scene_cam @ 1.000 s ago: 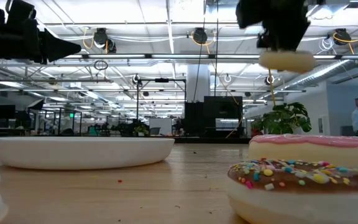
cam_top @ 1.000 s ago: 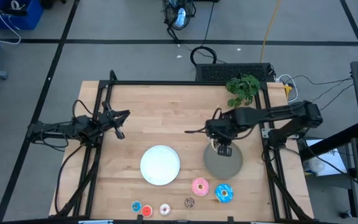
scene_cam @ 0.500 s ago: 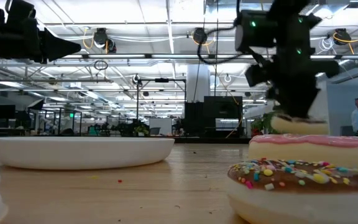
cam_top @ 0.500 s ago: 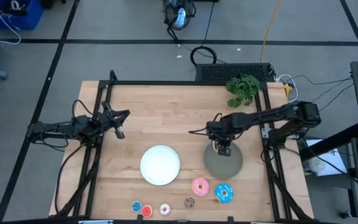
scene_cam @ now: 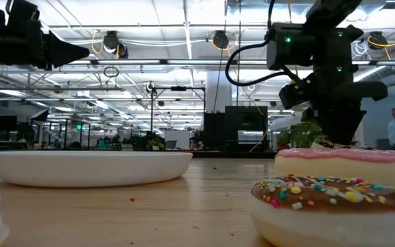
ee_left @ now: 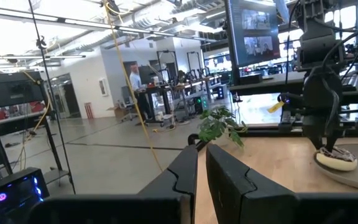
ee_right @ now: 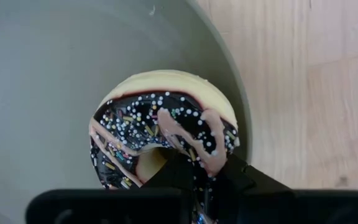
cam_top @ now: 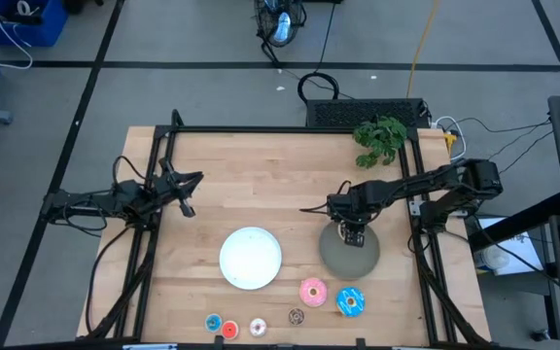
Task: Pick & Place donuts
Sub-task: Put the large black donut on the gray plate, then put the large blue donut on the gray plate
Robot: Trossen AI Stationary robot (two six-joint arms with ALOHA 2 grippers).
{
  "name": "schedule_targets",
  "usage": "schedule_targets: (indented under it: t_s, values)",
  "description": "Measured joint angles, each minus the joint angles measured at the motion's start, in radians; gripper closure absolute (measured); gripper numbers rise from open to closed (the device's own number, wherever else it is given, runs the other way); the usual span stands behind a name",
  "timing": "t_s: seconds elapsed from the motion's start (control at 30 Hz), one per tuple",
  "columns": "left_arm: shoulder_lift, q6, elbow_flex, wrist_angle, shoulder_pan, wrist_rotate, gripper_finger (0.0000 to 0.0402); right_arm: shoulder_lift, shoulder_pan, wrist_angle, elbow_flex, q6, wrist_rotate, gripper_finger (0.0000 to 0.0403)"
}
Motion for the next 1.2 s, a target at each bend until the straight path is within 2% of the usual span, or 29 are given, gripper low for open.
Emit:
schedule_targets:
  t_s: [0.2, 0.37, 0.5, 0.67, 0.97, 1.2]
  values:
    - [0.0, 0.0, 0.0, 0.0, 0.0, 0.0, 0.036, 0.0, 0.003, 0.046, 0.0, -0.003, -0.101, 0.0378]
    - [0.0, 0.011, 0.0, 0.0, 0.0, 0.0, 0.036, 0.0, 0.009, 0.047, -0.001, -0.009, -0.049, 0.038]
    - [0.0, 0.012, 0.0, 0.0, 0.0, 0.0, 0.036, 0.0, 0.009, 0.047, -0.001, -0.002, -0.018, 0.0363]
    - [0.0, 0.014, 0.0, -0.001, 0.0, 0.0, 0.036, 0.0, 0.009, 0.046, -0.001, 0.011, -0.018, 0.0311]
    - [0.0, 0.022, 0.0, -0.001, 0.0, 0.0, 0.036, 0.001, 0.009, 0.009, 0.017, -0.01, -0.017, 0.0182]
    - [0.0, 0.022, 0.0, -0.001, 0.0, 0.0, 0.036, 0.0, 0.006, -0.106, 0.112, -0.027, 0.008, 0.0129]
